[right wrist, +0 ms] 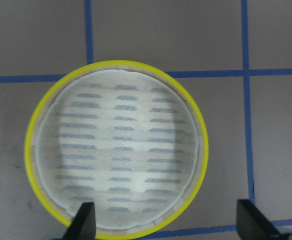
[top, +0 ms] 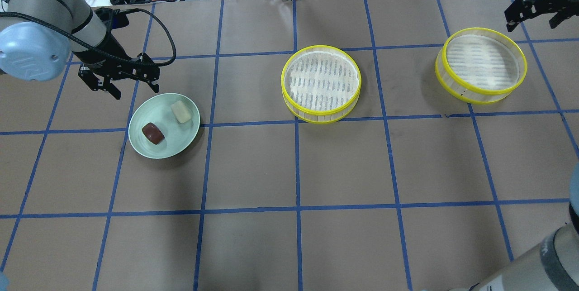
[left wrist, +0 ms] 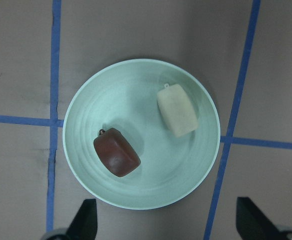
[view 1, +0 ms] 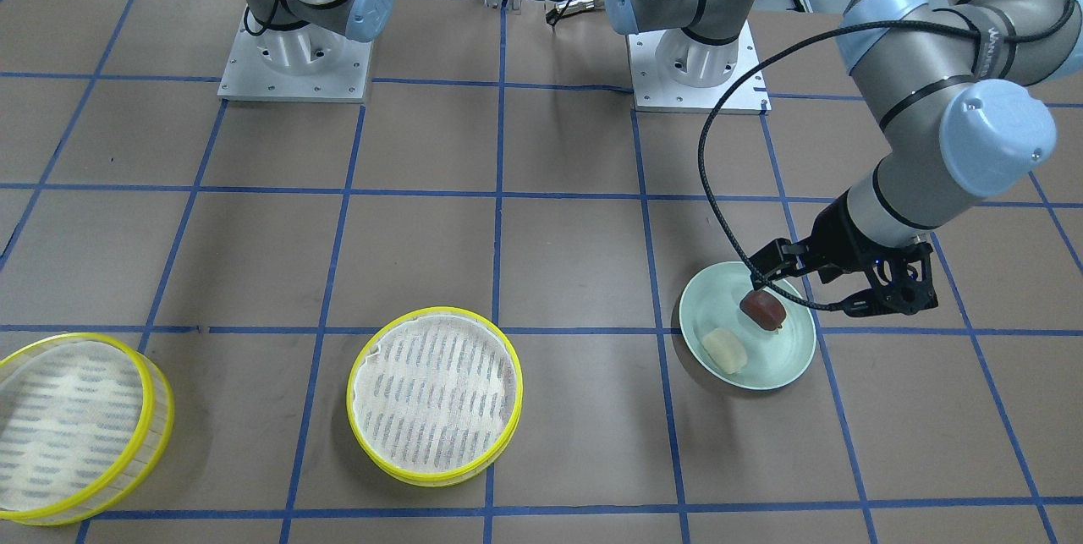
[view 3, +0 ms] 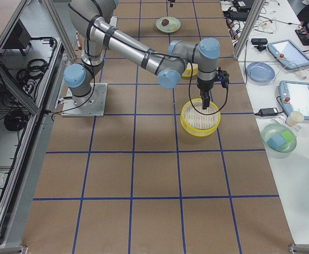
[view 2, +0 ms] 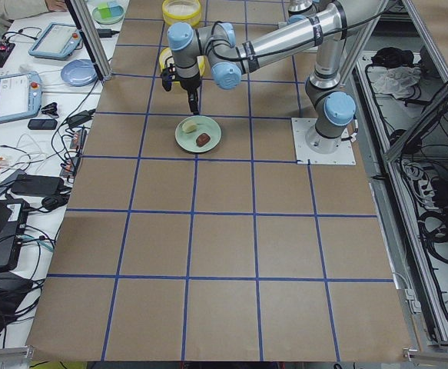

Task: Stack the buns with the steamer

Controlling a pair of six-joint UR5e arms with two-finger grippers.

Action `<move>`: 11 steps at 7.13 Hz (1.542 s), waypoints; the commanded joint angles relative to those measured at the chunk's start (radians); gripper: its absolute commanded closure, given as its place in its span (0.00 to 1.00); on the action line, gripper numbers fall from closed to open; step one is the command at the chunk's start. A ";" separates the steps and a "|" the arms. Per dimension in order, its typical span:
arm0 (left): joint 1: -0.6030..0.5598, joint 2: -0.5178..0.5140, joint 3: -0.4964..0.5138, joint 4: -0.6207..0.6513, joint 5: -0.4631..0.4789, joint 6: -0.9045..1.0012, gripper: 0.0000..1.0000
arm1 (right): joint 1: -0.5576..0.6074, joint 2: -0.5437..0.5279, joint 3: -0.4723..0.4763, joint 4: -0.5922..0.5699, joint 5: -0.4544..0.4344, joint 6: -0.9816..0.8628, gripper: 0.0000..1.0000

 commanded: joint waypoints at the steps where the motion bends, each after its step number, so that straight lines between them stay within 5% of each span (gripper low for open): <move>1: 0.001 -0.113 -0.001 0.081 -0.107 -0.157 0.03 | -0.062 0.131 -0.055 -0.029 0.012 -0.056 0.00; 4: 0.001 -0.208 -0.002 0.096 -0.100 -0.218 0.13 | -0.076 0.182 -0.047 -0.032 0.046 -0.096 0.00; 5: 0.001 -0.236 -0.001 0.096 -0.099 -0.215 0.30 | -0.076 0.209 -0.046 -0.034 0.047 -0.096 0.01; 7: 0.001 -0.268 0.008 0.098 -0.099 -0.218 0.86 | -0.076 0.214 -0.043 -0.051 0.043 -0.099 0.14; 8: 0.001 -0.273 0.015 0.099 -0.101 -0.218 1.00 | -0.076 0.213 -0.038 -0.049 0.043 -0.102 0.26; 11: -0.068 -0.210 0.126 0.161 -0.183 -0.511 1.00 | -0.076 0.211 -0.023 -0.051 0.043 -0.161 0.39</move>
